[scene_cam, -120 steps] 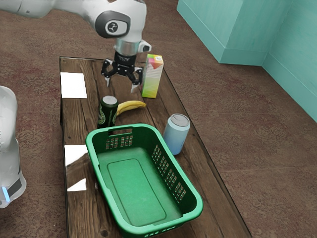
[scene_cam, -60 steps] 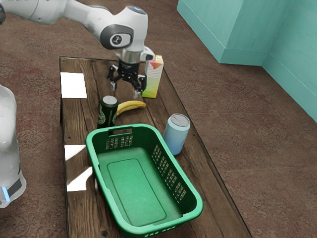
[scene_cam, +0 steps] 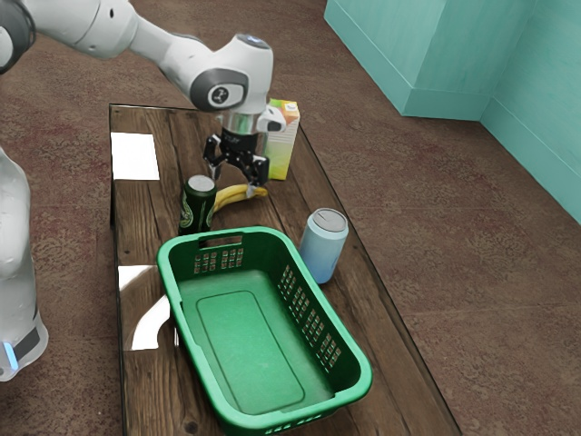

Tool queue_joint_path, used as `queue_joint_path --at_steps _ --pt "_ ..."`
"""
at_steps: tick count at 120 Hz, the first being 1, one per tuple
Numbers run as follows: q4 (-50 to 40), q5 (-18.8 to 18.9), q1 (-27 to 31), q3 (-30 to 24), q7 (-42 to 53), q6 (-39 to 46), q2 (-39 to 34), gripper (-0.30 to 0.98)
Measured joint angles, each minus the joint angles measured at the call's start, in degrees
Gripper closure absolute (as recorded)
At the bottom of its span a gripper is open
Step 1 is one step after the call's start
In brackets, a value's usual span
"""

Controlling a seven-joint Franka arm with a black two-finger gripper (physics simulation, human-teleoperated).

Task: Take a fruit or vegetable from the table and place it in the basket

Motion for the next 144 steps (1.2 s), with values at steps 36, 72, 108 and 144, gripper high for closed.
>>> queue_joint_path --at_steps 36,72,108,144 --pt "-1.5 -0.6 0.5 0.0 3.3 2.5 2.1 0.00" --pt "-1.5 -2.4 0.6 0.0 5.6 4.3 4.7 -0.29" --pt "-1.4 -3.2 1.1 0.0 7.1 5.2 3.9 0.03" --pt "-1.4 -4.0 1.3 0.0 7.3 5.1 3.2 0.35"
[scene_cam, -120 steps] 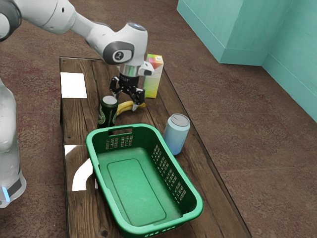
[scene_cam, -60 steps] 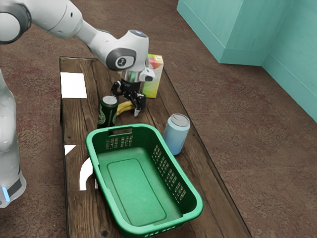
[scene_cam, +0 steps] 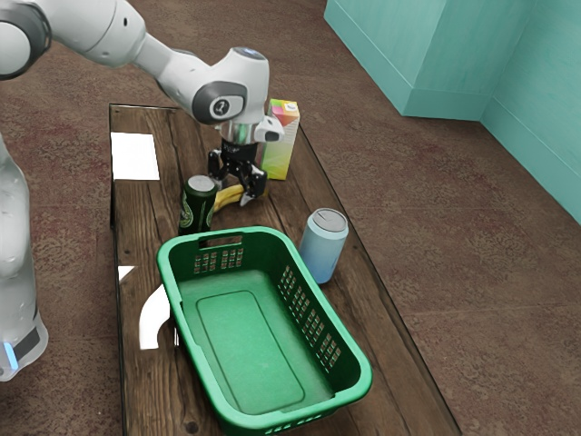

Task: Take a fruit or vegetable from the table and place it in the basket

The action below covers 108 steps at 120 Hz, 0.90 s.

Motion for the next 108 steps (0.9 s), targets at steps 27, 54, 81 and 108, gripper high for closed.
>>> queue_joint_path --at_steps 27,54,81,108 --pt "0.0 0.1 0.0 0.0 -0.2 -0.3 -0.3 0.51" --pt "2.7 2.5 -0.2 -0.8 -1.3 -0.9 -2.3 0.53" --pt "23.8 6.4 0.0 -8.2 -3.0 -9.7 -3.7 0.53" --pt "28.0 0.5 -1.4 -19.9 -7.2 -19.3 -6.3 0.53"
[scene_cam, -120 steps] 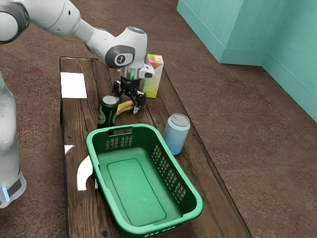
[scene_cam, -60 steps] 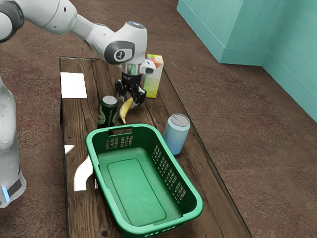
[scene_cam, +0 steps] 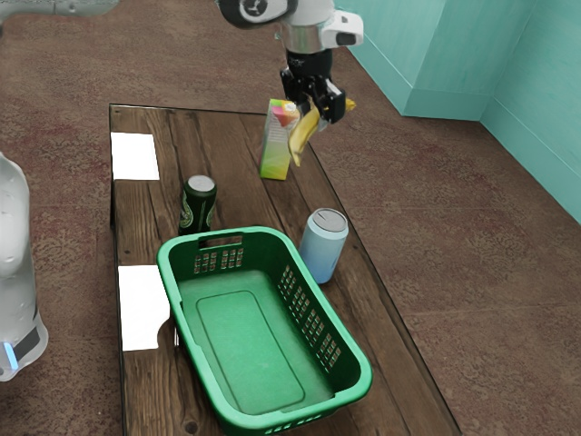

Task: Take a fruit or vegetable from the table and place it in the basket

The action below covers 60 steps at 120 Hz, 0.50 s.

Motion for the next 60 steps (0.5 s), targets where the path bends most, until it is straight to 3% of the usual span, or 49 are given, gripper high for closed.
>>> queue_joint_path --at_steps 23,60 --pt "-4.9 -5.8 -0.2 -7.3 -6.6 -2.8 0.0 0.53" --pt "-6.6 -9.5 0.1 -14.8 -16.7 -2.5 1.4 0.53"
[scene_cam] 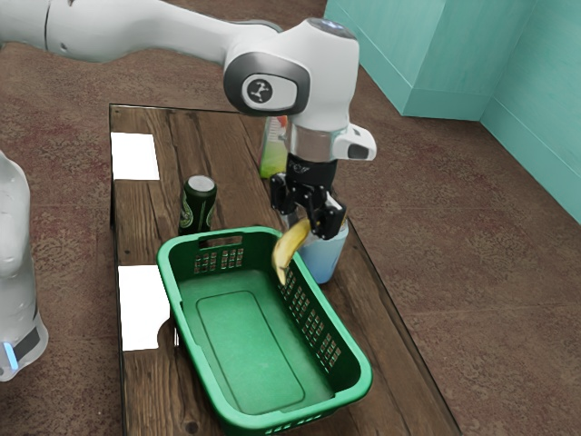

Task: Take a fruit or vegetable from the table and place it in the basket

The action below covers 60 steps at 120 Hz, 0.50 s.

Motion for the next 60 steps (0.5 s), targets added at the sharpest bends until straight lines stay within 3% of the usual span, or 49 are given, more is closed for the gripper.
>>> queue_joint_path --at_steps 37,48,60 --pt "-3.7 -2.5 0.1 -4.2 -8.4 3.2 3.0 0.52" --pt "-3.9 -2.7 0.1 -4.3 -10.4 3.9 2.8 0.28" --pt "-3.9 -2.6 1.5 -4.3 -12.2 4.4 2.4 0.14"
